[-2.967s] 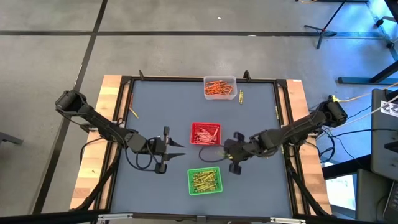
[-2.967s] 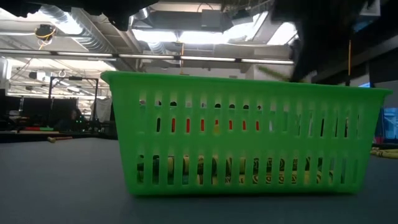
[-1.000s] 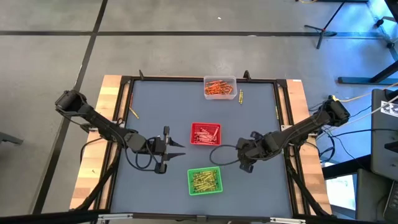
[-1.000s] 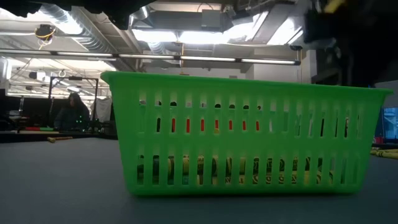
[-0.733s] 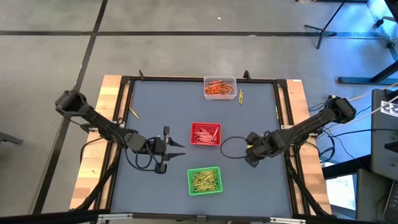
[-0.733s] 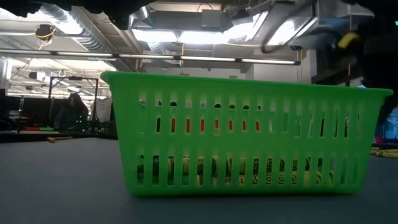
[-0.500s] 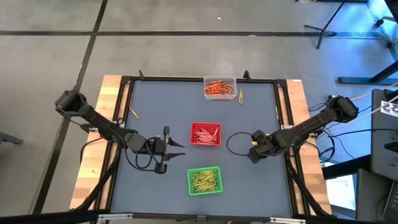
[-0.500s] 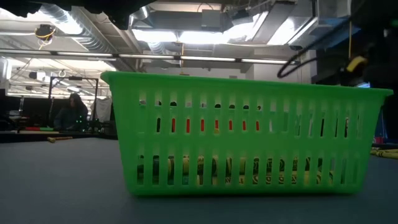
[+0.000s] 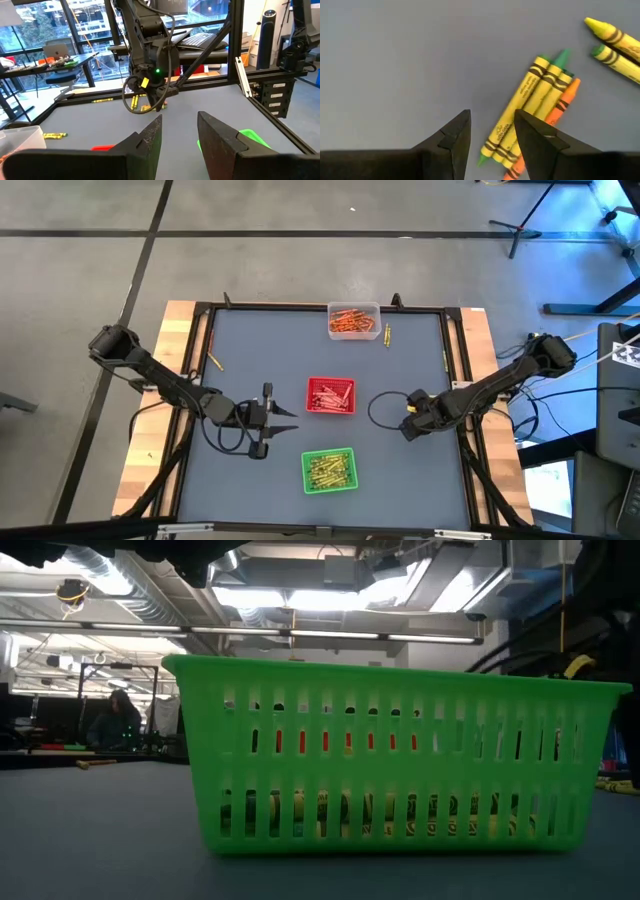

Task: Sort crayons
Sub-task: Put the green crayon into the green bin

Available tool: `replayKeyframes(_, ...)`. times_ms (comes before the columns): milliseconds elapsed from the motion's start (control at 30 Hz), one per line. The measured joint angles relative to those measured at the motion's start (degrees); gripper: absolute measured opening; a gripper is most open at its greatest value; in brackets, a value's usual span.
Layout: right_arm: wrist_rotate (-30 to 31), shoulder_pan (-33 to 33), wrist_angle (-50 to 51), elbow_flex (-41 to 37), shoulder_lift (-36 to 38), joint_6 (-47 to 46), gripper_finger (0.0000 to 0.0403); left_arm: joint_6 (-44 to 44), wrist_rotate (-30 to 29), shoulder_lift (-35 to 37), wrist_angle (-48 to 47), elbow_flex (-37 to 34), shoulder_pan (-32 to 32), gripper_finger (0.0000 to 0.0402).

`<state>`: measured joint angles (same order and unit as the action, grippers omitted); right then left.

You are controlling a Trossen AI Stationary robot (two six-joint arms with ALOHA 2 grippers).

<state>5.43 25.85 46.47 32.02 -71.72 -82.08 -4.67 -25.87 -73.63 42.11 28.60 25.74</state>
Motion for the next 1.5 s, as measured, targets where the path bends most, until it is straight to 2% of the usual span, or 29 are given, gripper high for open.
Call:
replayKeyframes(400, 0.39, 0.00, -3.59, -2.11, -0.40, 1.38, 0.0149, -0.02, -0.02, 0.00, 0.07, 0.00, 0.00, 0.0110)
replayKeyframes(533, 0.35, 0.00, -3.61, -1.96, -1.16, 2.72, 0.0115, -0.01, -0.01, -0.01, 0.08, 0.00, 0.00, 0.0110)
replayKeyframes(767, -0.06, 0.00, -4.48, -2.00, -1.20, 7.80, 0.0015, -0.02, 0.00, -0.01, 0.07, 0.00, 0.00, 0.0110)
replayKeyframes(900, 0.07, 0.00, -4.87, -1.63, -1.29, 10.05, 0.0020, -0.02, 0.00, -0.01, 0.09, 0.00, 0.00, 0.0110)
replayKeyframes(1067, 2.23, 0.00, -6.92, 2.17, -1.40, 17.34, 0.0025, -0.03, -0.02, 0.00, 0.10, 0.00, -0.02, 0.0110)
replayKeyframes(1167, 4.08, 0.00, -7.37, 5.49, -1.42, 24.22, 0.0012, -0.08, -0.02, 0.00, 0.17, 0.00, -0.02, 0.0110)
replayKeyframes(1300, 6.12, 0.02, -12.99, 10.02, -1.40, 34.39, 0.0008, -0.09, -0.02, -0.02, 0.20, 0.00, 0.00, 0.0110)
replayKeyframes(1500, 6.12, 0.07, -31.99, 11.67, -1.41, 46.93, 0.0024, -0.09, -0.02, -0.01, 0.22, 0.00, -0.01, 0.0110)
